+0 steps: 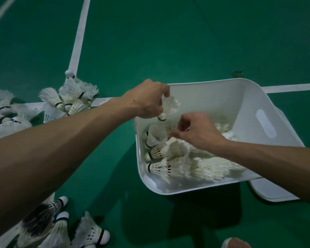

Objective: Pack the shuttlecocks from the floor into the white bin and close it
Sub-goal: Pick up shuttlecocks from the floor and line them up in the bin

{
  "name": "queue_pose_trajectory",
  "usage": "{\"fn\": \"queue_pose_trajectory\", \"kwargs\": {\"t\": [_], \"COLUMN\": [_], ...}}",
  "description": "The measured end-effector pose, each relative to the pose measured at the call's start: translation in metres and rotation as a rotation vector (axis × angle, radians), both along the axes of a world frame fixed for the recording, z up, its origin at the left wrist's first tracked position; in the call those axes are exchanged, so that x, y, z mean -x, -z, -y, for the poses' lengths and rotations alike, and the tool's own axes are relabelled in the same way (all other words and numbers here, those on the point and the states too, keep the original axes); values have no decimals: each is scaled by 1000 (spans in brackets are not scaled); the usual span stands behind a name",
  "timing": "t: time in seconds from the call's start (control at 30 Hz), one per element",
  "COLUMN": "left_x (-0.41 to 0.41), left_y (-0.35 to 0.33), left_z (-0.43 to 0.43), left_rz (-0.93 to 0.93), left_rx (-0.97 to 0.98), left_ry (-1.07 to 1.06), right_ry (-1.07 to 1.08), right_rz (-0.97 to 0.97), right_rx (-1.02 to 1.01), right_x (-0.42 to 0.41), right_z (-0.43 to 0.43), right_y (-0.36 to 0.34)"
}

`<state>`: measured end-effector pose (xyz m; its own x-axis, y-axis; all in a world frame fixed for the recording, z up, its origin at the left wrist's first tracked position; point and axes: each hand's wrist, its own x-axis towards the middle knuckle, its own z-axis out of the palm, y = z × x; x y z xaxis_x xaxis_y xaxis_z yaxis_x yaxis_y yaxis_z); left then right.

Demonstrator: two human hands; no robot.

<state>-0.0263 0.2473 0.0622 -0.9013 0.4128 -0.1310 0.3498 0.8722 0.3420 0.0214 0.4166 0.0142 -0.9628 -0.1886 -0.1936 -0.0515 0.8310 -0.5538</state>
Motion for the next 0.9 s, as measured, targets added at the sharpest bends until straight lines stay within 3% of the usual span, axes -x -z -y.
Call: {"fn": "queue_pose_trajectory", "kwargs": {"t": [0.1, 0.33, 0.43, 0.53, 0.9], "left_x": [-2, -7, -9, -10, -7], "left_y": [-3, -5, -5, -5, -5], "left_z": [-1, -3, -3, -3, 22], "left_rz": [23, 72, 86, 90, -20], "left_rx": [-13, -35, -42, -38, -126], "left_ry": [-7, 3, 10, 51, 111], "right_ry": [96, -24, -82, -148, -66], "right_rz": [-151, -278, -206, -187, 25], "right_rx": [120, 136, 122, -35, -82], "right_x": [2, 9, 10, 11, 10], "right_z": [-10, -5, -3, -1, 13], "right_y": [-4, -14, -18, -16, 4]}}
